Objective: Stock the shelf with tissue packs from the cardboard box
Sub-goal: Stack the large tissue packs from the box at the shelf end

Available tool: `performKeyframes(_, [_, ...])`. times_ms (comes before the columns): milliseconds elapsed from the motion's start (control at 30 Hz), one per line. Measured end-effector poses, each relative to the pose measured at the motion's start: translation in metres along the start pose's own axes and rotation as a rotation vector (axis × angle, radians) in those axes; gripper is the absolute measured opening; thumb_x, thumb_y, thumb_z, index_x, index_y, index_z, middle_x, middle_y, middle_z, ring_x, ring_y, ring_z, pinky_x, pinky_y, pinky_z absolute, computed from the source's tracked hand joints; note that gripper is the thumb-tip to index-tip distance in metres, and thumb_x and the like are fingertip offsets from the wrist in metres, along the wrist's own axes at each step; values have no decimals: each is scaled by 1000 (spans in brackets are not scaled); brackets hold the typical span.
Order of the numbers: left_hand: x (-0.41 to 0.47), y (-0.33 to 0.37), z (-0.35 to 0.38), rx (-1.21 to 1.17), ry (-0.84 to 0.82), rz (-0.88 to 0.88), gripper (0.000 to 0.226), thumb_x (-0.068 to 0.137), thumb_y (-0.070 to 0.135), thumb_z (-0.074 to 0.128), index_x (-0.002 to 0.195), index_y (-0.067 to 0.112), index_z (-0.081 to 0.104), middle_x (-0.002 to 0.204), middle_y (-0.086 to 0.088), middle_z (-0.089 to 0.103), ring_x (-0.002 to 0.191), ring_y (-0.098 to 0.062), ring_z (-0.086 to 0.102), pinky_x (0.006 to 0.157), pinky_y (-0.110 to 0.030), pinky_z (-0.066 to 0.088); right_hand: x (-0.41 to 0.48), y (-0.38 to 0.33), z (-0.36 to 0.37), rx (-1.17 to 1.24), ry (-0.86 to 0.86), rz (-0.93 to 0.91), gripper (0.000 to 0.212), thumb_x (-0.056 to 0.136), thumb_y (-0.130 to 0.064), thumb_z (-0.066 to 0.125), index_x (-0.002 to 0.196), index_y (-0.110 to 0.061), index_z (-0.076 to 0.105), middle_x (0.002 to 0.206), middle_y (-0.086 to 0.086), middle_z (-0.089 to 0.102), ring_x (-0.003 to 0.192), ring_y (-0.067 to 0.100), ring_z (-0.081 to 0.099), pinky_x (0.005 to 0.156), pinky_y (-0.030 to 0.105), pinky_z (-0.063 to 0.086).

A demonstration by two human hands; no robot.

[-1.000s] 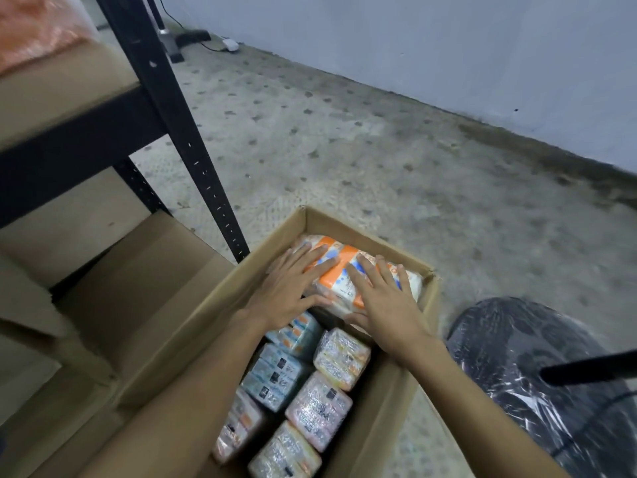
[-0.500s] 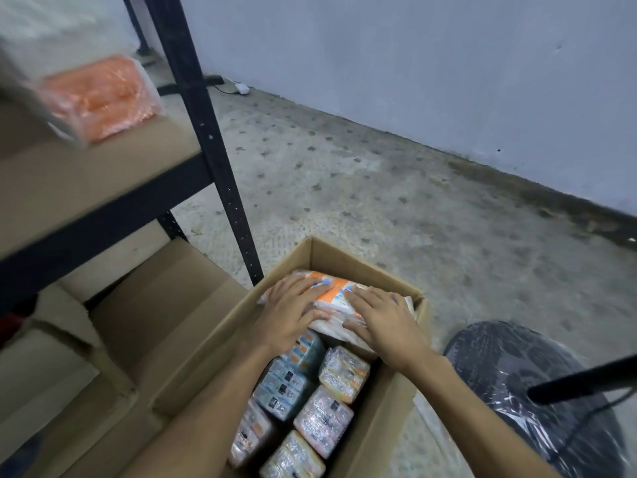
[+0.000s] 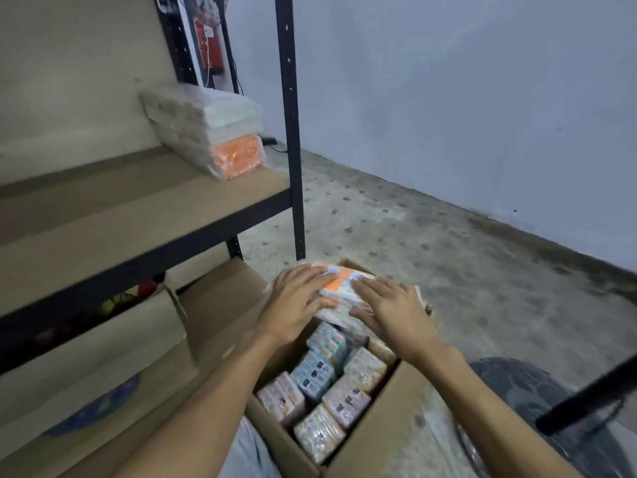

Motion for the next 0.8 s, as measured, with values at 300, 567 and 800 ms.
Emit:
performKeyframes(300, [-14, 36, -99, 60, 145, 36, 58, 87, 61, 42, 138, 34, 47, 146, 11, 43, 137, -10, 29, 113, -27, 12, 14, -43, -79, -41, 216, -102, 44, 83, -42, 66, 120, -18, 62, 120, 3, 67, 104, 29, 64, 80, 46, 51])
performKeyframes(567, [-22, 21, -181, 171, 221, 34, 54, 89, 55, 51, 139, 35, 46, 147, 10, 43, 139, -14, 28, 115, -33, 14, 58, -93, -114, -11, 324, -169, 47, 80, -43, 70, 118, -17, 63, 119, 4, 67, 104, 30, 64, 81, 46, 51])
performKeyframes(800, [-37, -16, -234, 260, 296, 11, 50, 89, 48, 56, 136, 33, 50, 144, 10, 47, 136, -13, 34, 113, -27, 16, 103, -144, -117, 46, 352, -234, 45, 80, -41, 71, 117, -17, 62, 117, 2, 67, 104, 27, 63, 81, 47, 51])
Point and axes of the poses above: each hand's wrist, its own x-axis towards the middle knuckle, its own z-axis out of the palm, y = z × x, the point moved 1 cm from there along x, towards the middle knuckle
